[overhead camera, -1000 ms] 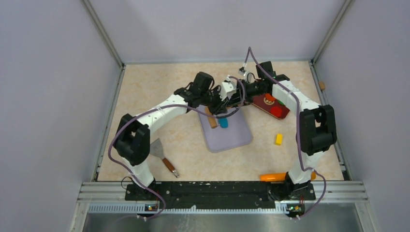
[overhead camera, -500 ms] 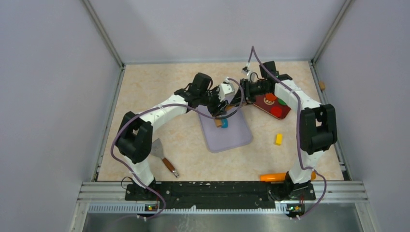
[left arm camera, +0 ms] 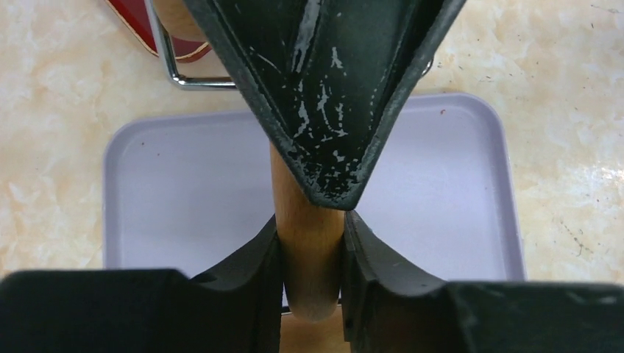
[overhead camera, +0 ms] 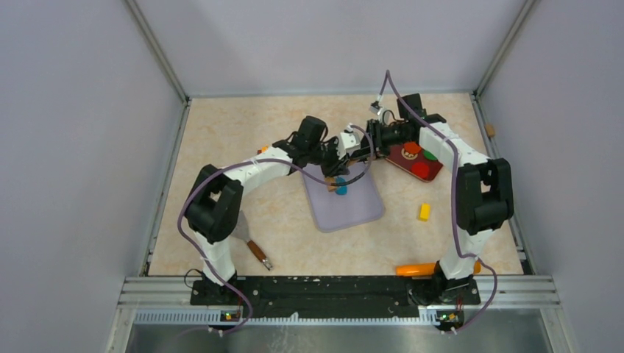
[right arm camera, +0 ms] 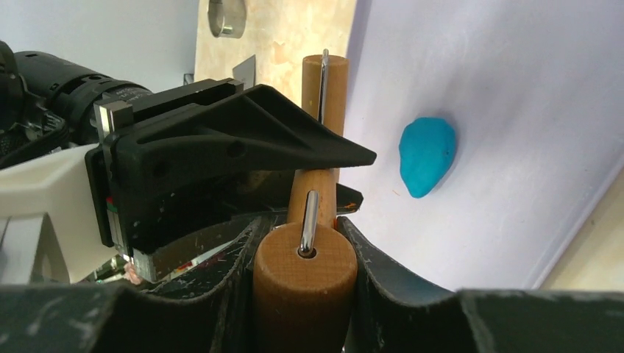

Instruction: Roll out the dumpling wrappers from the dough

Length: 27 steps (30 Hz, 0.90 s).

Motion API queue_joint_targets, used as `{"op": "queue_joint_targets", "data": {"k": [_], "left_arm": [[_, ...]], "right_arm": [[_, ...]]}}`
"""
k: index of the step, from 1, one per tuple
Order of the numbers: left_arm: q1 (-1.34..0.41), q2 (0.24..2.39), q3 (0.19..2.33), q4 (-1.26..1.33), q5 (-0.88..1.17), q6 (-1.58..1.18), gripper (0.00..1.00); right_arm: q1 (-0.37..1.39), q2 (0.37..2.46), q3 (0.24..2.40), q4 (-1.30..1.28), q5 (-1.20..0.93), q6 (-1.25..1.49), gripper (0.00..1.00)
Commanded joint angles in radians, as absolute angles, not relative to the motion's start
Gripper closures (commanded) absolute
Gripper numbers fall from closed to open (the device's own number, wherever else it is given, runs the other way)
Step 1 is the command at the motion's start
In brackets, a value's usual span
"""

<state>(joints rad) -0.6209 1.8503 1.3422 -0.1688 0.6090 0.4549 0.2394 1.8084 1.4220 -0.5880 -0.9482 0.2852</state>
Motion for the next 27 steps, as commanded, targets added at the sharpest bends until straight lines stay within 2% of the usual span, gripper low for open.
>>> {"op": "queue_joint_targets", "data": {"k": [1, 4, 7, 14, 27], "left_arm": [[-0.636, 1.876, 1.372, -0.098, 0.629, 0.485, 0.77], [-0.638, 1.895, 1.368, -0.081, 0.586, 0.478, 0.93], [-0.638, 1.91, 1.346, -0.018, 0.564, 0.411, 1.0], [-0.639, 1.961, 1.325, 0.121, 0.57, 0.253, 1.0], [-0.64, 2.014, 1.285, 0.183, 0.545, 0.121, 1.0]], "right_arm": [[0.235, 1.767, 1.425, -0.583, -0.968, 0.273, 1.0], [0.229, 1.775, 1.452, -0.658, -0.867, 0.195, 1.0], [0.214, 1.776, 1.464, -0.693, -0.796, 0.168, 1.0], [0.195, 1.783, 1.474, -0.739, -0.707, 0.128, 1.0], [0.198, 1.833, 1.44, -0.732, -0.579, 0.114, 1.0]]}}
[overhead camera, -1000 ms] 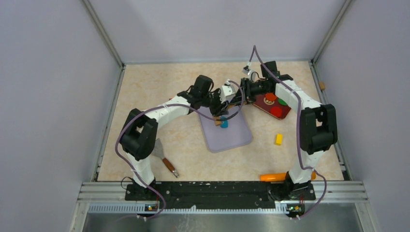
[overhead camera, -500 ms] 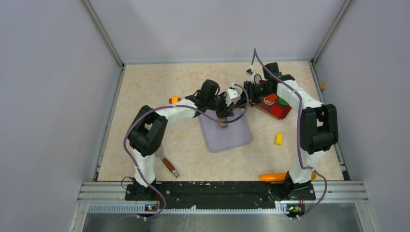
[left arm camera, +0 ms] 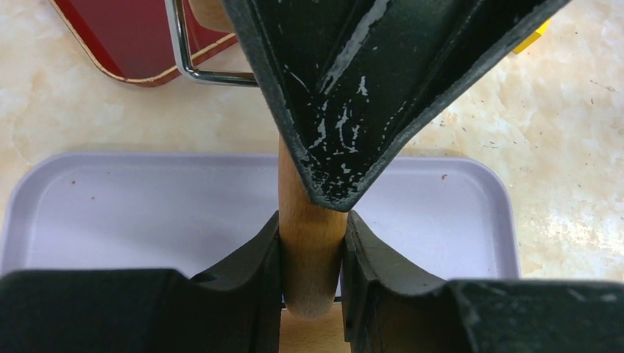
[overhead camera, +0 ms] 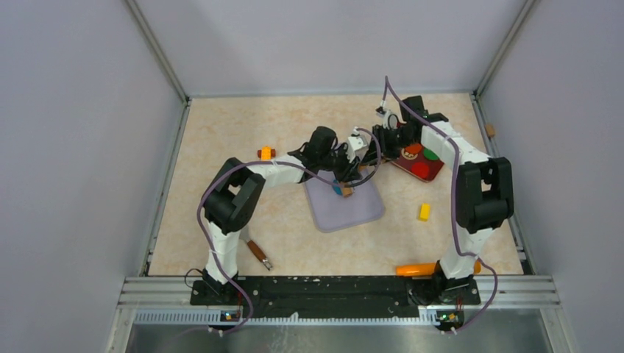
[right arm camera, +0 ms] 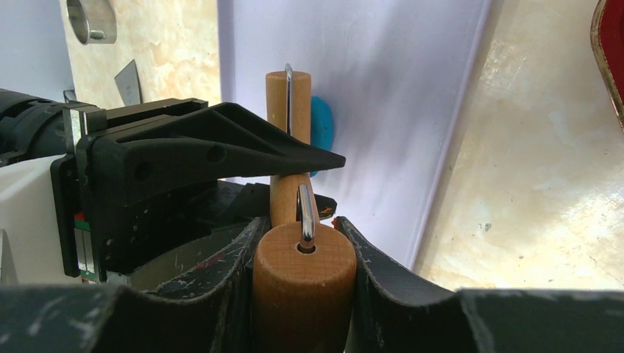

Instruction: Roll out the dumpling wrappers from the dough

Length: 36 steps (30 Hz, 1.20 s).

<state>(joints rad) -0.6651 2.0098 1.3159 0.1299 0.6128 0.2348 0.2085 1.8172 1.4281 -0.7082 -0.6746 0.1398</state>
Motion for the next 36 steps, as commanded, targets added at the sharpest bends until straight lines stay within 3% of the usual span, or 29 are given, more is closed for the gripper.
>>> {"op": "queue_joint_targets", "data": {"k": [1, 16, 36], "left_arm": [[-0.639, 2.014, 1.277, 0.183, 0.536, 0.116, 1.0], [-0.606, 2.014, 1.159, 0.17, 0.488, 0.053, 1.0], [-0.564, 1.926, 1.058, 0.118, 0.485, 0.096, 1.0]], "right_arm": [[0.2, 1.838, 1.437, -0.729, -0.573, 0.112, 1.0], [0.252, 1.901, 1.396, -0.711, -0.368, 0.1, 1.0], [0.317, 1.945, 1.436, -0.679, -0.43, 0.123, 1.0]]}}
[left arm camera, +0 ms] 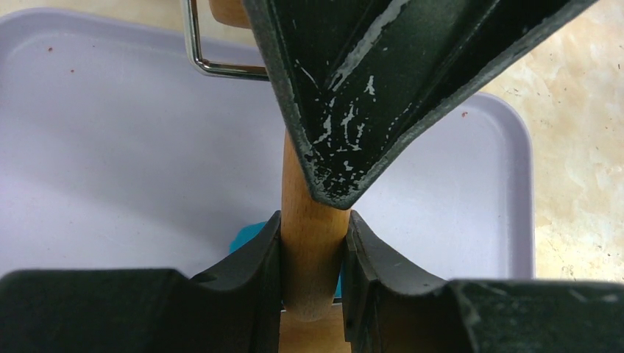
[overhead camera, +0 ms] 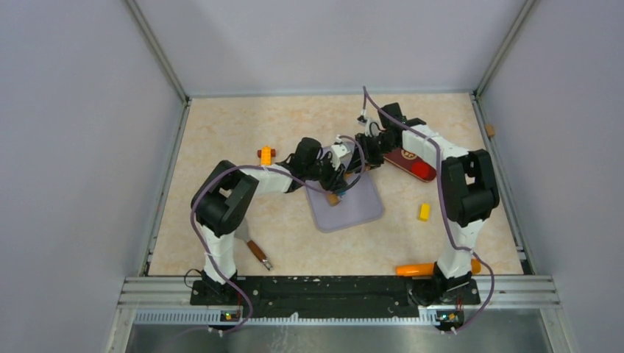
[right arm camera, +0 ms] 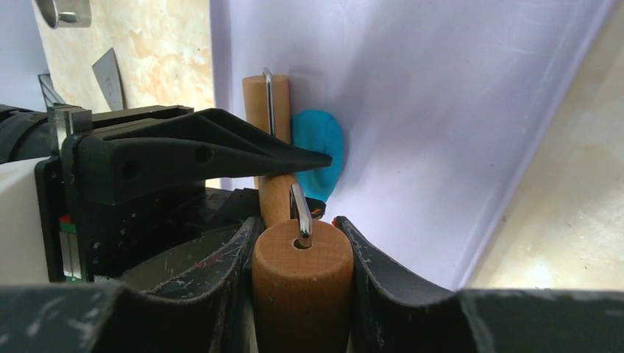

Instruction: Roll out the dumpling wrappers from the dough

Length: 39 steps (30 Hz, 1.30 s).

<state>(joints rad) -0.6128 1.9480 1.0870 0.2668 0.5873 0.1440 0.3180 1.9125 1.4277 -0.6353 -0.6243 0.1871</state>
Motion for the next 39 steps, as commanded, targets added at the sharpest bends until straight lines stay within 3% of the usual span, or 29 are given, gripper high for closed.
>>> {"op": "queue_joint_targets", "data": {"k": [1, 7, 10, 23, 39], "left_arm": [[-0.558, 1.905, 1.06, 0.104, 0.492, 0.097, 1.0], [-0.547, 1.719, 1.089, 0.034, 0.547, 0.148, 1.0], [-0.549, 1.685, 1.135, 0.021, 0.567, 0.152, 1.0], [-0.576, 1.895, 1.291, 0.02, 0.561, 0.149, 1.0], [-0.623, 2.076, 1.2, 0.226, 0.492, 0.004, 1.0]], "right_arm": [[0.318, 1.942, 1.451, -0.681, -0.459, 0.127, 1.0], [0.321, 1.873, 1.555, -0.697, -0.686, 0.163, 1.0], [0.321, 1.826, 1.576, -0.707, -0.701, 0.159, 1.0], [0.283, 1.765, 1.478, -0.703, -0.484, 0.114, 1.0], [0.3, 1.836, 1.376, -0.679, -0.223, 0.083, 1.0]]}}
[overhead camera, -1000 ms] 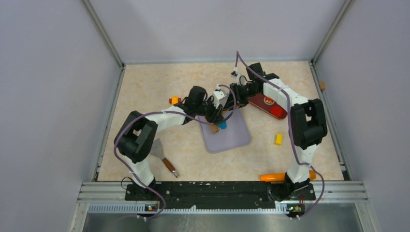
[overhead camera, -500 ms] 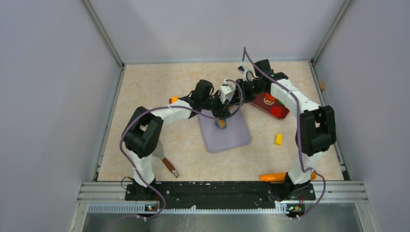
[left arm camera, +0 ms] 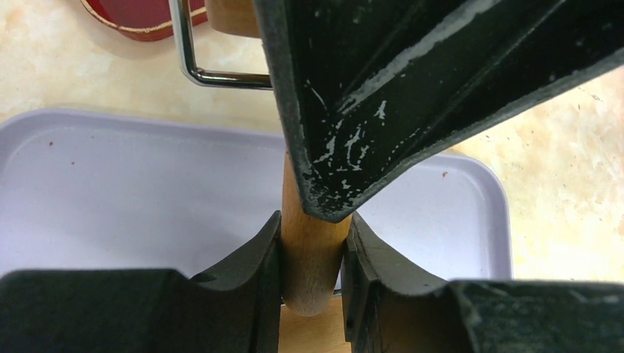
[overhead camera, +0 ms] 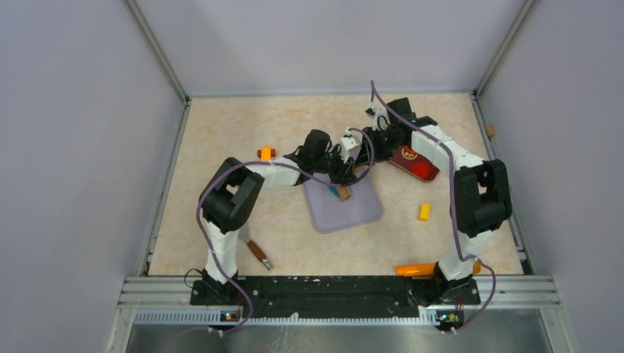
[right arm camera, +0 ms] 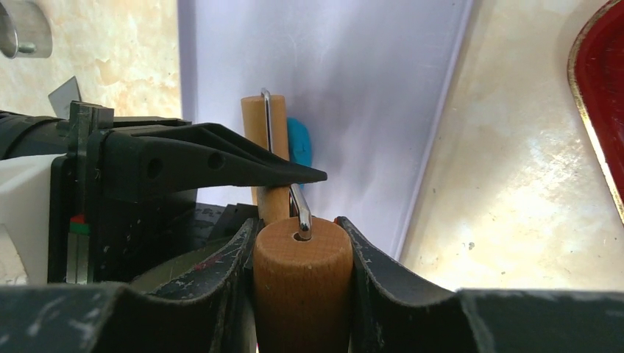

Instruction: Roll out the dumpling wrappers from the dough

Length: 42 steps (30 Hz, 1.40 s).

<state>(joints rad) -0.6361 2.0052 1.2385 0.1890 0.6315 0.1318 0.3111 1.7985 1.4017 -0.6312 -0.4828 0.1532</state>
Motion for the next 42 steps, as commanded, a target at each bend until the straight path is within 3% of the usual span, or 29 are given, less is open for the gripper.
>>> {"op": "queue_joint_targets", "data": {"k": [1, 25, 33, 42], "left_arm": [[-0.624, 2.082, 1.196, 0.238, 0.491, 0.003, 1.0], [-0.64, 2.182, 1.381, 0.254, 0.533, -0.134, 1.0], [-0.64, 2.1, 1.466, 0.201, 0.555, -0.146, 1.0], [-0.635, 1.968, 1.352, 0.147, 0.599, -0.074, 1.0]], "right_arm": [[0.302, 1.838, 1.376, -0.679, -0.221, 0.083, 1.0], [0.287, 1.761, 1.397, -0.695, -0.161, 0.057, 1.0], [0.283, 1.628, 1.416, -0.735, -0.274, 0.05, 1.0], [0.288, 1.584, 1.389, -0.728, -0.389, 0.064, 1.0]]}}
